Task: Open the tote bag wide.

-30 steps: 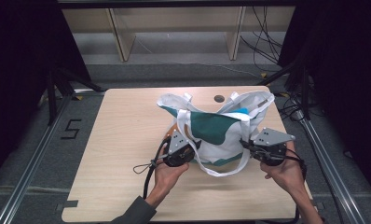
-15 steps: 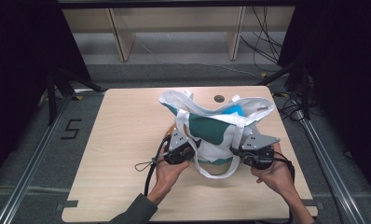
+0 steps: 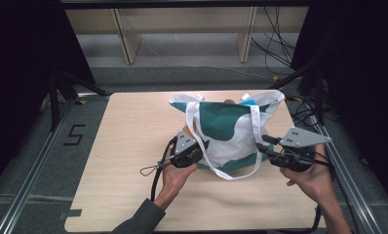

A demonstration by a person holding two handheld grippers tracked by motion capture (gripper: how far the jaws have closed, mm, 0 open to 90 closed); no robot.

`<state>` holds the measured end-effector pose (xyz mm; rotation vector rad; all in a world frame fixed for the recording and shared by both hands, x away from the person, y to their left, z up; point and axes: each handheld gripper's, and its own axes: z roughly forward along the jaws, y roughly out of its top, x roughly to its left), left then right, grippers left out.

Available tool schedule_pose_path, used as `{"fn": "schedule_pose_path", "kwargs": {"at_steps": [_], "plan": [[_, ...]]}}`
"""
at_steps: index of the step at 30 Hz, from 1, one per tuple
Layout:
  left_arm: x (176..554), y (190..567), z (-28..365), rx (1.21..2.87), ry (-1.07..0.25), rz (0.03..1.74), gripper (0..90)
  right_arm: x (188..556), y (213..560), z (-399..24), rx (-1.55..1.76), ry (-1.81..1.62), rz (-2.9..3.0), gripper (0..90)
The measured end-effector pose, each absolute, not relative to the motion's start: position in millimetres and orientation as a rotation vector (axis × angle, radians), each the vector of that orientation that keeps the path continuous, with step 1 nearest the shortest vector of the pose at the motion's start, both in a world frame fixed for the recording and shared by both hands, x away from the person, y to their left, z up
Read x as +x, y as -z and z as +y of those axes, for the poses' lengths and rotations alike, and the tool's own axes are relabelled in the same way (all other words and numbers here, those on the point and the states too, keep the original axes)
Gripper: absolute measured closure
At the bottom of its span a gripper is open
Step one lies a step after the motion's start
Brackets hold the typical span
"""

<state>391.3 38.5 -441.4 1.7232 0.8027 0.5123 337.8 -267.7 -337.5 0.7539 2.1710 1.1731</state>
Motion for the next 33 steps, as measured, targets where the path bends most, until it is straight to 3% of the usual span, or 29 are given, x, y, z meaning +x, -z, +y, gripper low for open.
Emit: {"fn": "schedule_pose_path", "kwargs": {"at_steps": [5, 17, 18, 19, 21, 22, 24, 33], "plan": [[383.7, 443.0, 39.3, 1.739, -0.528, 0.773, 85.0, 336.7, 303.3, -271.1, 0.729, -1.267, 1.997, 53.0], [379.5, 445.8, 41.1, 1.757, -0.527, 0.752, 84.9, 405.4, 290.3, -221.9, 0.586, -1.237, 2.151, 53.1], [379.4, 445.7, 41.2, 1.755, -0.525, 0.753, 84.9, 411.8, 291.7, -218.4, 0.606, -1.225, 2.189, 54.6], [379.2, 445.4, 41.1, 1.756, -0.527, 0.754, 84.8, 422.6, 296.1, -214.5, 0.582, -1.191, 2.274, 65.3], [379.7, 445.5, 40.3, 1.750, -0.522, 0.758, 84.7, 428.6, 299.6, -215.0, 0.528, -1.149, 2.323, 77.9], [379.7, 445.5, 40.3, 1.750, -0.522, 0.758, 84.5, 428.6, 299.6, -215.0, 0.528, -1.149, 2.323, 77.9], [381.5, 445.1, 39.6, 1.725, -0.493, 0.783, 84.4, 427.1, 300.0, -215.2, 0.508, -1.090, 2.330, 86.6], [389.3, 448.0, 27.6, 1.656, -0.396, 0.904, 83.0, 387.6, 287.2, -197.5, 0.279, -1.113, 2.348, 88.0]]}}
